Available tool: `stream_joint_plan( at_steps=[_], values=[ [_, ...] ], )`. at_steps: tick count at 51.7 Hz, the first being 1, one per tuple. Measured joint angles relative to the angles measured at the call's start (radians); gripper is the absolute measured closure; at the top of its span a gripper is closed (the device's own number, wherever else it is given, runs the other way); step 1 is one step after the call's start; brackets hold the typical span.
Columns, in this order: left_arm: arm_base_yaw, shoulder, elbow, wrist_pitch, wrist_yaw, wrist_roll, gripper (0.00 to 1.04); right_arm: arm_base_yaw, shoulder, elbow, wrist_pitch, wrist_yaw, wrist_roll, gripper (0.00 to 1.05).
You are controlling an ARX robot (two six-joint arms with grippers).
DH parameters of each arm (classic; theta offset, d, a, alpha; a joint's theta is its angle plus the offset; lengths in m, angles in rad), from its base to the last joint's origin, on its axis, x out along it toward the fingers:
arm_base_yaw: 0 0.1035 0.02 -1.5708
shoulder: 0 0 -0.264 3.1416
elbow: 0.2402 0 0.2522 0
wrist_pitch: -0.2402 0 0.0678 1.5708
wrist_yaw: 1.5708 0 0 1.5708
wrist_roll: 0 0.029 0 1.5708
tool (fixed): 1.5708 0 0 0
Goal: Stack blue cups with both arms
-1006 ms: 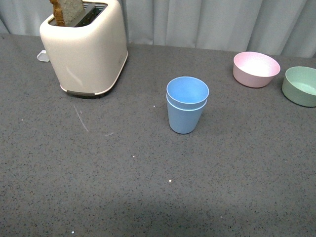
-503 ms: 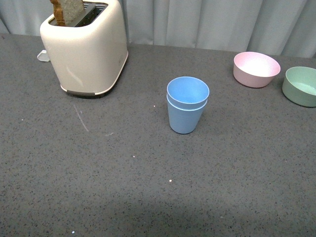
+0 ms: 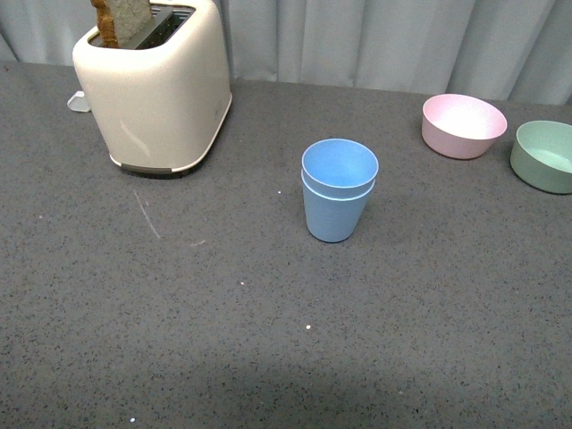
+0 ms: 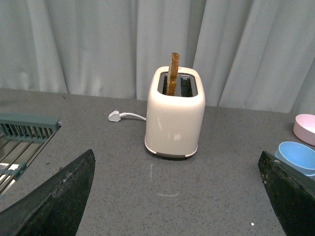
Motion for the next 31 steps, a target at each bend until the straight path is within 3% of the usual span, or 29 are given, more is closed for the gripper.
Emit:
stream_joint_plan(
  at_steps=[5,9,15,31],
  values=[
    [0.0,0.0,0.0,0.0,0.0,0.0,0.07,0.0,0.0,0.0,-0.004,0.0,0.0,1.04],
    [0.0,0.0,0.0,0.0,0.0,0.0,0.07,0.0,0.0,0.0,-0.004,0.0,-0.002,0.93],
    [0.0,0.0,0.0,0.0,0.0,0.0,0.07,0.0,-0.001,0.0,-0.004,0.0,-0.002,0.67],
    [0.0,0.0,0.0,0.0,0.0,0.0,0.07,0.0,-0.001,0.0,-0.004,0.0,-0.001,0.1]
  ],
)
